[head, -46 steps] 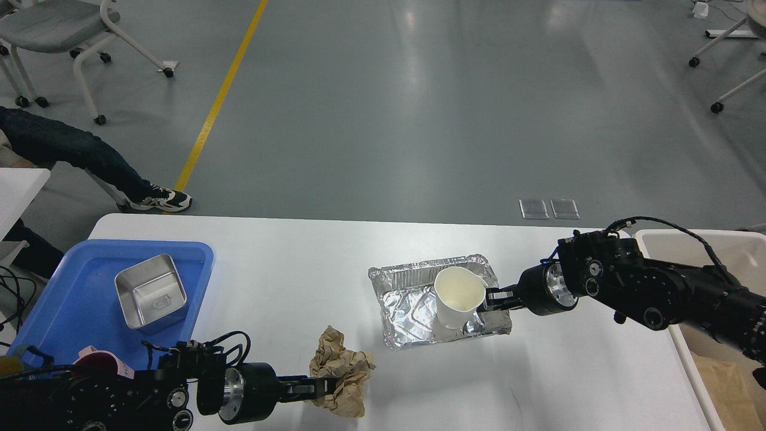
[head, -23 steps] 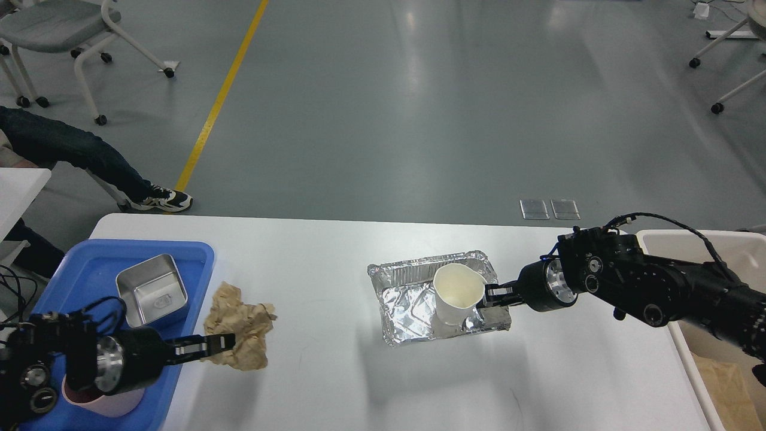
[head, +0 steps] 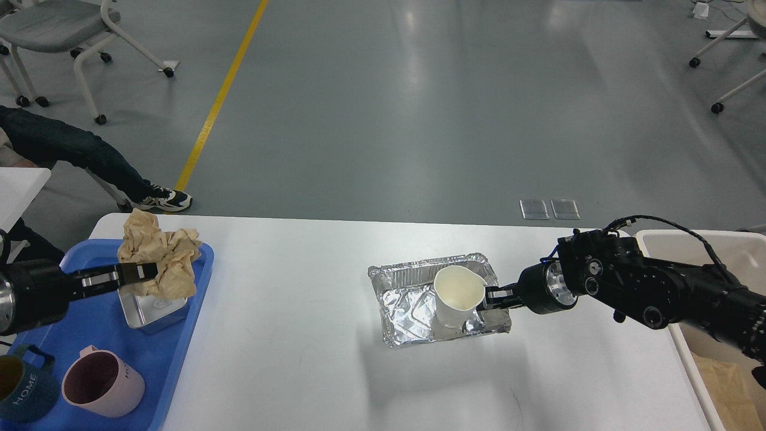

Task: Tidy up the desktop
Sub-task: 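Lift the brown paper with the left gripper and drop it into the foil tray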

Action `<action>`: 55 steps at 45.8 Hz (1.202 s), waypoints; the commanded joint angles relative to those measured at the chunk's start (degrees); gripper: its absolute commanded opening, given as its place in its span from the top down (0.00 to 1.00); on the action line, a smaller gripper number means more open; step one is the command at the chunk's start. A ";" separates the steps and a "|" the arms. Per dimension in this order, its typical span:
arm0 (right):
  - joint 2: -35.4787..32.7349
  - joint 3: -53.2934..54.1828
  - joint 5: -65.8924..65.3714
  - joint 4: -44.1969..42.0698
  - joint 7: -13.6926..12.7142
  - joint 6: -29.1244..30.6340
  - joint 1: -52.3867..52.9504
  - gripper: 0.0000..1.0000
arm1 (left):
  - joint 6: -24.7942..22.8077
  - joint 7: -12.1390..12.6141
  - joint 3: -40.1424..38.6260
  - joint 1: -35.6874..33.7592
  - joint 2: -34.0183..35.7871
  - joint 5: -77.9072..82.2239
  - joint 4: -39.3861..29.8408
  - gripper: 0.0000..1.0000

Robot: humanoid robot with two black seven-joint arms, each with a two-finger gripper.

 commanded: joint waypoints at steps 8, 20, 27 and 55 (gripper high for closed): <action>0.99 0.02 -0.09 -0.13 -0.01 -0.36 0.29 1.00 | -4.67 0.56 -1.57 -6.82 -9.77 -0.08 4.51 0.96; 0.90 0.02 0.00 -0.13 -0.01 -0.62 0.46 1.00 | -7.31 2.05 -0.87 -8.23 -26.20 0.98 12.96 0.96; 1.08 0.02 0.00 -0.22 -0.09 -0.80 0.38 1.00 | -7.23 2.32 0.27 -8.40 -31.48 0.98 13.13 0.96; 2.13 0.02 0.00 -1.27 -0.01 -0.89 0.11 1.00 | -7.14 3.72 3.35 -10.16 -43.70 0.98 17.44 0.95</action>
